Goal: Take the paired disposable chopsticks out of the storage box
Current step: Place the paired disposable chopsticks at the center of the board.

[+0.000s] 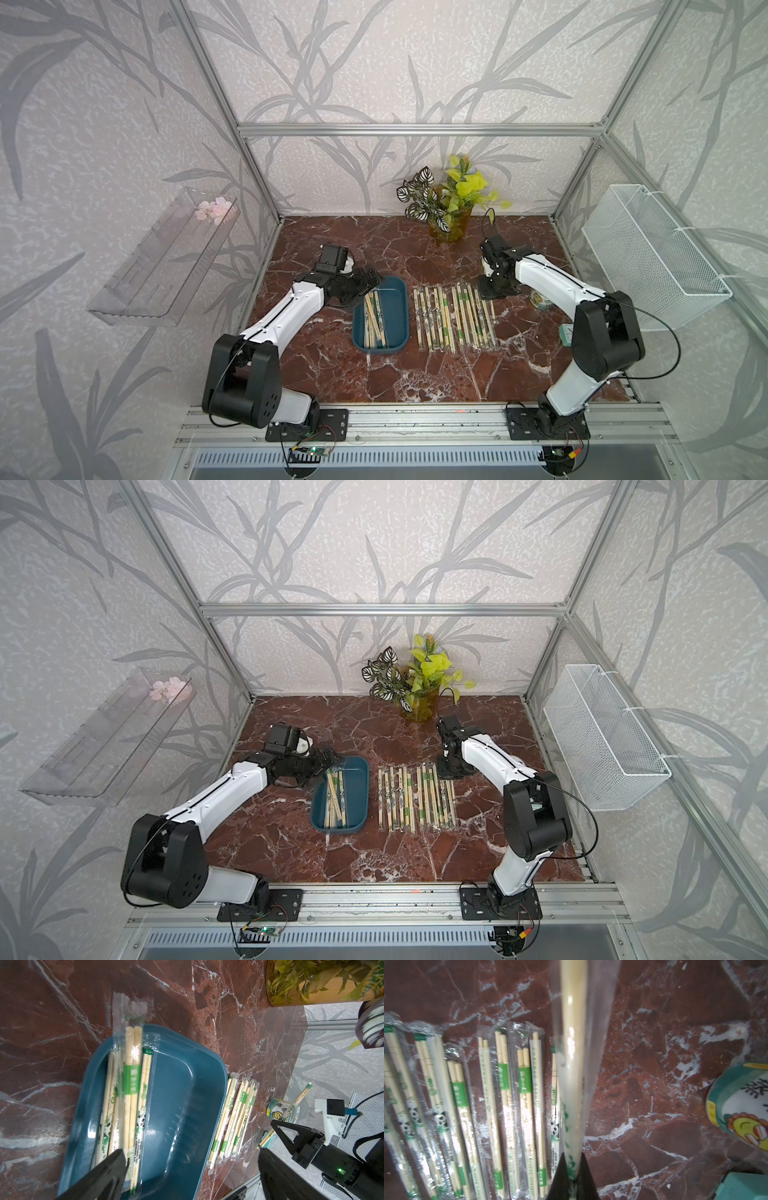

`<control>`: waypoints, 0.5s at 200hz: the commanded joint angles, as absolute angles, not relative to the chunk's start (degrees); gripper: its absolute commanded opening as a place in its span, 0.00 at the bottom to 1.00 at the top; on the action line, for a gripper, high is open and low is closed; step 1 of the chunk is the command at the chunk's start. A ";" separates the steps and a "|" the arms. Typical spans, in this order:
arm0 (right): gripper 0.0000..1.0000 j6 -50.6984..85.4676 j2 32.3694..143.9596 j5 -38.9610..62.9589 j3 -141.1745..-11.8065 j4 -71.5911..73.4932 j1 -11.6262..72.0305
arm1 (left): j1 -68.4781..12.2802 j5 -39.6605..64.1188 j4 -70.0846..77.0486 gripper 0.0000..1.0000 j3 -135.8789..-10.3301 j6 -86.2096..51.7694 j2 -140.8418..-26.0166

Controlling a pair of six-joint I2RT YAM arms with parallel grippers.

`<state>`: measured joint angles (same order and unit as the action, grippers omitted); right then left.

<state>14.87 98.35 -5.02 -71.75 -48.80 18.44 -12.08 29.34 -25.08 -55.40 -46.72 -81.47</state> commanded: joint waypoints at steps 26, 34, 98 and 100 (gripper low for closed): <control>0.00 13.83 101.28 -10.00 -68.36 -51.82 18.37 | -12.57 28.12 -25.85 1.00 -57.24 -47.11 -82.02; 0.00 13.94 101.74 -9.80 -67.95 -51.50 18.37 | -12.65 28.08 -25.89 1.00 -57.32 -47.11 -82.11; 0.00 15.95 104.65 -6.69 -65.85 -48.69 18.03 | -12.72 27.85 -26.49 1.00 -57.47 -46.77 -81.92; 0.00 15.99 104.71 -6.68 -65.84 -48.63 18.02 | -12.74 27.79 -26.49 1.00 -57.45 -46.76 -81.91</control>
